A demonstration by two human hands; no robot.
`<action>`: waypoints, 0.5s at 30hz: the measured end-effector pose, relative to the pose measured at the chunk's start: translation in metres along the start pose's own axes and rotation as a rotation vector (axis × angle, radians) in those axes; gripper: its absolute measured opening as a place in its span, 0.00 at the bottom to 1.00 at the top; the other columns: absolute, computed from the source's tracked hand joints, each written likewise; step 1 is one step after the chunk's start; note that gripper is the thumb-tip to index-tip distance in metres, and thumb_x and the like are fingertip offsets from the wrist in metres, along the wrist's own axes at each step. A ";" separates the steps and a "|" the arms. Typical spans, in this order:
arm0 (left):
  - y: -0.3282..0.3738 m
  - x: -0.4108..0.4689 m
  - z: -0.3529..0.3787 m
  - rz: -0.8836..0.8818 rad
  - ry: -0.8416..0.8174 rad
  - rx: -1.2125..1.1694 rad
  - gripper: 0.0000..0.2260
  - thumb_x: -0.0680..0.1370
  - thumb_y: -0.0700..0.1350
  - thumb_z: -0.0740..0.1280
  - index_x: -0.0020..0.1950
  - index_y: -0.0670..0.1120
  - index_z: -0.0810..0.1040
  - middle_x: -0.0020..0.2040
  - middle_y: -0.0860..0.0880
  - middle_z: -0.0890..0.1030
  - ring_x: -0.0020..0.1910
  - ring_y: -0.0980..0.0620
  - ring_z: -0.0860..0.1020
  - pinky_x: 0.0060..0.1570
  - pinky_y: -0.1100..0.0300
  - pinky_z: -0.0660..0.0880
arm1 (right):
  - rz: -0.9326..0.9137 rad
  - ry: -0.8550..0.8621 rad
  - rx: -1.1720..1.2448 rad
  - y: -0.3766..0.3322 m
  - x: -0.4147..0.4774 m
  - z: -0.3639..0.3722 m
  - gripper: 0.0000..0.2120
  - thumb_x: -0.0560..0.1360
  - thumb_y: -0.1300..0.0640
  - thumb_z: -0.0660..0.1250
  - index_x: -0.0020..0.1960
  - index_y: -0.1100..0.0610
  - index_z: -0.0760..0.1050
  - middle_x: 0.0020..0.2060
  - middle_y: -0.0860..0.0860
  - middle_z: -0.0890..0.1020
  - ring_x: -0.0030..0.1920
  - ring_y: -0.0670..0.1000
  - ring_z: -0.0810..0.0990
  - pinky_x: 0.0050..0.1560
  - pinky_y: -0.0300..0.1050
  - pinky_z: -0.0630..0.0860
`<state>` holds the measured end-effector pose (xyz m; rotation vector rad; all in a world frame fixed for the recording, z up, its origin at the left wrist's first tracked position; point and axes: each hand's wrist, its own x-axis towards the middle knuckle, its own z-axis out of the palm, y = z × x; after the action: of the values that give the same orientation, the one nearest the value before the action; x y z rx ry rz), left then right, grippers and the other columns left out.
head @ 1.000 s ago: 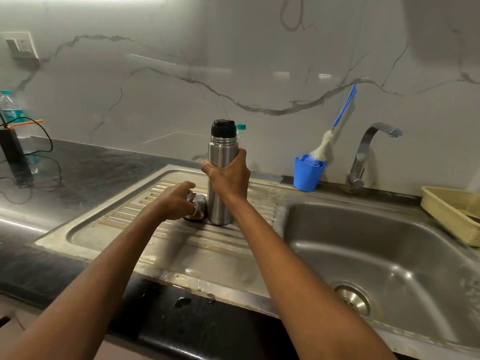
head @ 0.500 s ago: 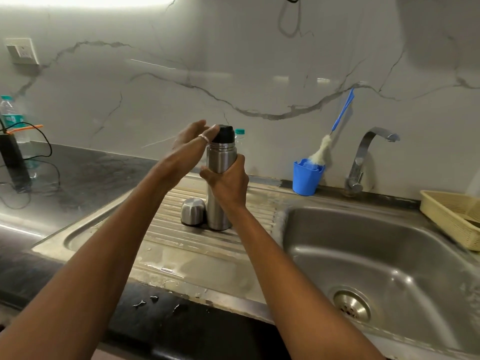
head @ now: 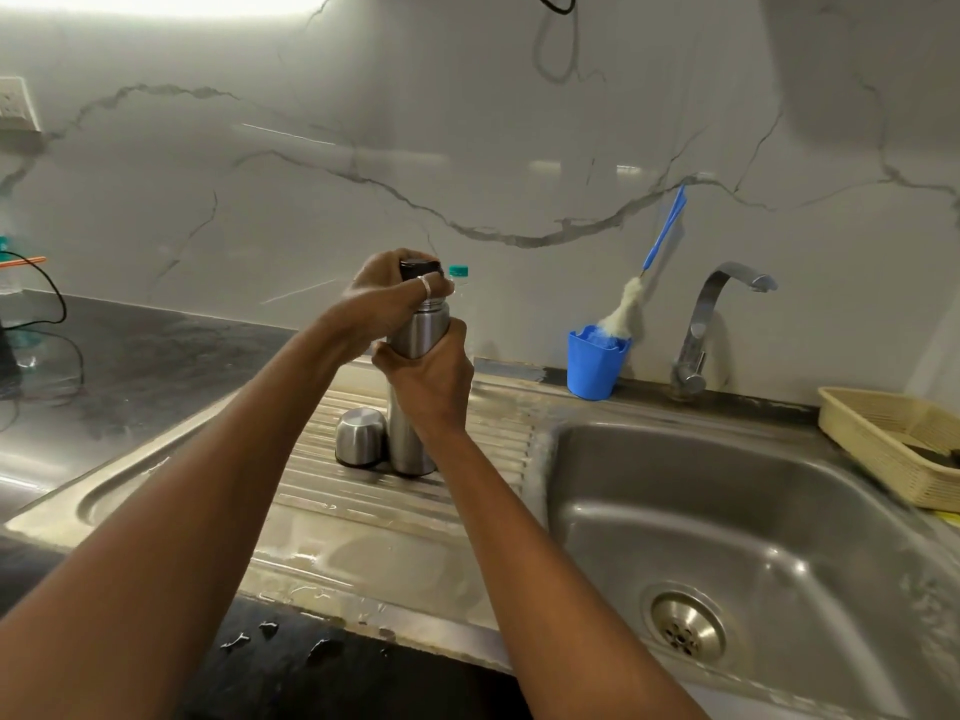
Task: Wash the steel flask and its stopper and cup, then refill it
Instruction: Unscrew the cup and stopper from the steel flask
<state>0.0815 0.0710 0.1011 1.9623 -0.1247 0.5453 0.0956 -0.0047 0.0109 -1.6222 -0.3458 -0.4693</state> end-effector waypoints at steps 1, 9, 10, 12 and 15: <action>-0.001 0.000 0.004 0.009 0.041 -0.007 0.16 0.79 0.45 0.71 0.66 0.46 0.75 0.52 0.52 0.79 0.47 0.58 0.78 0.38 0.70 0.74 | 0.002 0.004 0.003 0.000 0.000 0.000 0.31 0.67 0.53 0.82 0.62 0.52 0.68 0.50 0.47 0.79 0.47 0.51 0.81 0.49 0.49 0.83; -0.006 0.001 0.015 0.029 0.190 0.017 0.13 0.79 0.48 0.72 0.61 0.49 0.74 0.54 0.49 0.79 0.48 0.53 0.78 0.40 0.66 0.75 | -0.029 0.059 -0.025 0.001 -0.002 0.006 0.35 0.67 0.50 0.82 0.66 0.56 0.68 0.56 0.54 0.82 0.51 0.55 0.82 0.50 0.50 0.83; -0.006 0.002 0.016 0.025 0.201 0.027 0.12 0.79 0.49 0.72 0.60 0.50 0.73 0.56 0.48 0.78 0.50 0.51 0.78 0.43 0.63 0.76 | -0.030 0.065 -0.028 0.002 -0.002 0.006 0.35 0.67 0.51 0.82 0.66 0.56 0.68 0.55 0.55 0.82 0.51 0.55 0.82 0.49 0.49 0.83; -0.007 0.003 0.017 0.016 0.221 0.053 0.14 0.79 0.49 0.72 0.61 0.49 0.74 0.58 0.47 0.78 0.54 0.48 0.78 0.49 0.57 0.78 | -0.031 0.070 -0.032 0.003 -0.002 0.007 0.34 0.67 0.52 0.82 0.66 0.56 0.68 0.55 0.55 0.82 0.51 0.55 0.82 0.47 0.46 0.81; -0.004 0.002 0.022 0.010 0.266 0.075 0.17 0.79 0.50 0.71 0.65 0.45 0.75 0.57 0.48 0.77 0.55 0.48 0.77 0.52 0.56 0.76 | -0.015 0.076 -0.031 0.004 0.000 0.011 0.31 0.70 0.52 0.80 0.66 0.55 0.68 0.55 0.54 0.82 0.51 0.54 0.82 0.47 0.43 0.80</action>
<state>0.0915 0.0534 0.0906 1.9425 0.0540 0.8221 0.0981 0.0055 0.0069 -1.6284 -0.2952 -0.5485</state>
